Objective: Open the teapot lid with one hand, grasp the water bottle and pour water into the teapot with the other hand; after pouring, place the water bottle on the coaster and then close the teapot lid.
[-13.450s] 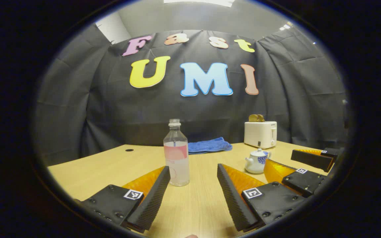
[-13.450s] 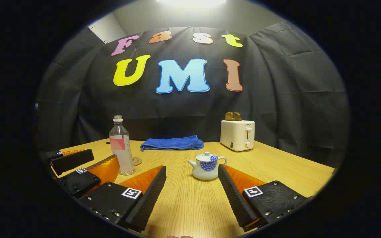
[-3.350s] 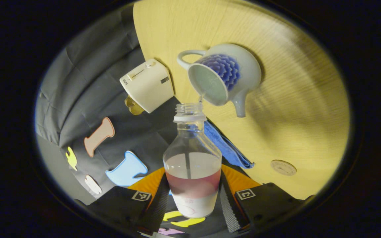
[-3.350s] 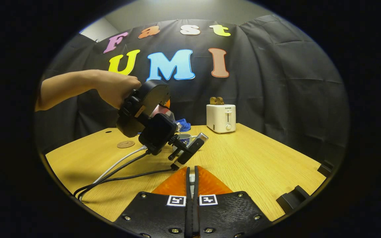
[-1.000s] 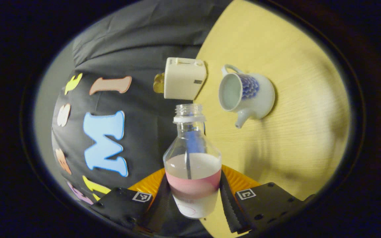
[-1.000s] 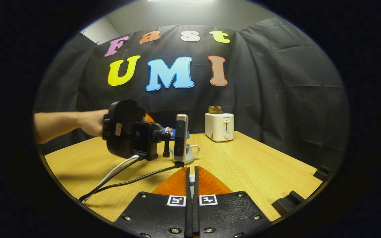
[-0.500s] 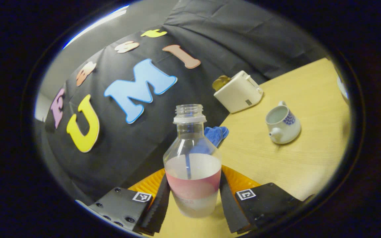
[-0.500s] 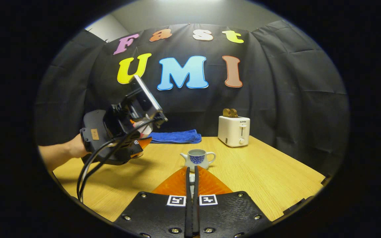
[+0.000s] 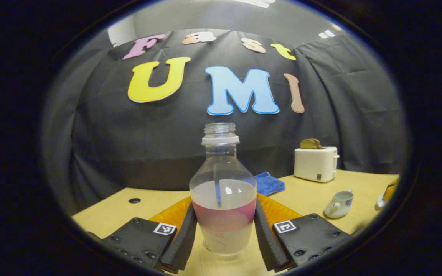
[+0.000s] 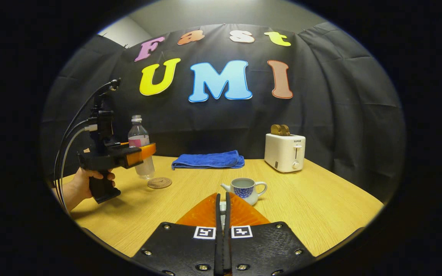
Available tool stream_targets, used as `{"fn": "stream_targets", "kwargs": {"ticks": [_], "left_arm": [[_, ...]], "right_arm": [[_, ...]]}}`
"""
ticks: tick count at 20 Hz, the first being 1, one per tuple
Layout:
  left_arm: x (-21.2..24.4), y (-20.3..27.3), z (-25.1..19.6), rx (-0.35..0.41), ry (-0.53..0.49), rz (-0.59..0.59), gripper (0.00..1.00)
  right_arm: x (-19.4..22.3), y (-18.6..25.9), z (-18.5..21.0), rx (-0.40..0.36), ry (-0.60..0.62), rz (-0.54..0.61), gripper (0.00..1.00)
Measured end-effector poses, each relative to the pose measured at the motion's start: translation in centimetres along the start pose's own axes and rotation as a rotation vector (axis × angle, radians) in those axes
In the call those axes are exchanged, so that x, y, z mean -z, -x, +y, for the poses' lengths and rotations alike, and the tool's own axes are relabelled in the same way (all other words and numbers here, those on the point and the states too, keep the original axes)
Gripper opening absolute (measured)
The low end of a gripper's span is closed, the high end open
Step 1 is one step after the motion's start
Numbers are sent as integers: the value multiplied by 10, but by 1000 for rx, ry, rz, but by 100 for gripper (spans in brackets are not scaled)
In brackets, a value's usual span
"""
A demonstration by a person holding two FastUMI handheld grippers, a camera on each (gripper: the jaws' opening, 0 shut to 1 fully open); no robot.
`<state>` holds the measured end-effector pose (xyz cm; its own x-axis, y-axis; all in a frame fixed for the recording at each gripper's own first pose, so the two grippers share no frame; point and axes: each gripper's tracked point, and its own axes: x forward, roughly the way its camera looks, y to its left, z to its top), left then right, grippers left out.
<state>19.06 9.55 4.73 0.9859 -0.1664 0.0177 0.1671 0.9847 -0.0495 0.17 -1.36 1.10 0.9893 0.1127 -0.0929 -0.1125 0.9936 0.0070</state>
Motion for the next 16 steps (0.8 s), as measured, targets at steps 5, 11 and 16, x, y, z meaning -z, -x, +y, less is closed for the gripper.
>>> {"fn": "stream_targets", "kwargs": {"ticks": [5,11,16], "left_arm": [[40,-27,11,-20,59,67,84],[49,-48,-9,11,-69,81,84],[56,-54,-5,11,-76,95,84]], "right_arm": [[4,-5,-6,12,-14,14,0],[6,-8,-11,25,-19,18,0],[4,-6,-17,41,-13,9,0]]}}
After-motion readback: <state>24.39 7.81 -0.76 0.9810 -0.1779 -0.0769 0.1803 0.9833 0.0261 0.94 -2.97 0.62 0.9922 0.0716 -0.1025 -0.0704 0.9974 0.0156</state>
